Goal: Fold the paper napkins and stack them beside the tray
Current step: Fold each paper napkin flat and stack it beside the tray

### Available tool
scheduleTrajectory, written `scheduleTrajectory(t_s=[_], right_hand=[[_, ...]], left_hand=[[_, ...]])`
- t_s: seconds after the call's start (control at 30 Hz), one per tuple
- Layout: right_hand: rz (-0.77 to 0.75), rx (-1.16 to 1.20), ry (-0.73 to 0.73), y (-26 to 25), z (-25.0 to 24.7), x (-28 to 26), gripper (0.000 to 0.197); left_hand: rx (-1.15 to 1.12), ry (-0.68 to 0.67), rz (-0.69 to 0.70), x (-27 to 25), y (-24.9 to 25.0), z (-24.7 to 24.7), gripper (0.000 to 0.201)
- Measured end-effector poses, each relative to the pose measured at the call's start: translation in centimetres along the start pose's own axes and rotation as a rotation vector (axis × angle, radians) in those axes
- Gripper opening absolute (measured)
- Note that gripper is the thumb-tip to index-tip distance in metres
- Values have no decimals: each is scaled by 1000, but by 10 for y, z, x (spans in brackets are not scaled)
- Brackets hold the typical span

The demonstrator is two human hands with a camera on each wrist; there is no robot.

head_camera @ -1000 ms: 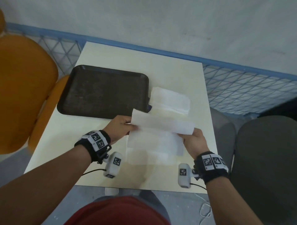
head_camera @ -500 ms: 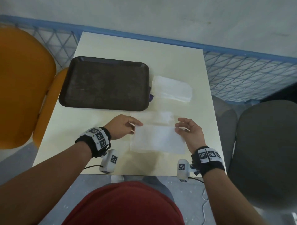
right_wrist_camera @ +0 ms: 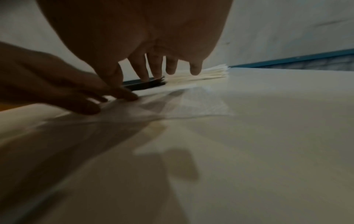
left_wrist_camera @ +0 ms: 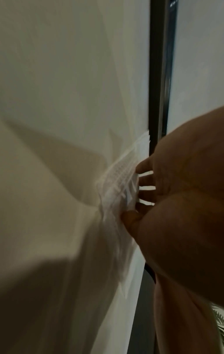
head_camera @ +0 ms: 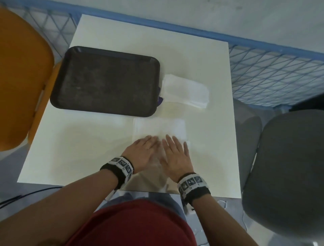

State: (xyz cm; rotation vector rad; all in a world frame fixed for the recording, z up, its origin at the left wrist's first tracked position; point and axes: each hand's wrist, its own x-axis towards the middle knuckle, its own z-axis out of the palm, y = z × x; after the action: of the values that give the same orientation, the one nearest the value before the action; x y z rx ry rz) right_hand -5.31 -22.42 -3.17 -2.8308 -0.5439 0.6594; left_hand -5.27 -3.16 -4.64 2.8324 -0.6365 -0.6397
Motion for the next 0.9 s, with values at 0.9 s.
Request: scheduleTrajectory(t_s=[0.9], right_hand=[[-13, 412, 291, 87, -125, 64, 23]], left_hand=[[-511, 283, -513, 34, -36, -33, 46]])
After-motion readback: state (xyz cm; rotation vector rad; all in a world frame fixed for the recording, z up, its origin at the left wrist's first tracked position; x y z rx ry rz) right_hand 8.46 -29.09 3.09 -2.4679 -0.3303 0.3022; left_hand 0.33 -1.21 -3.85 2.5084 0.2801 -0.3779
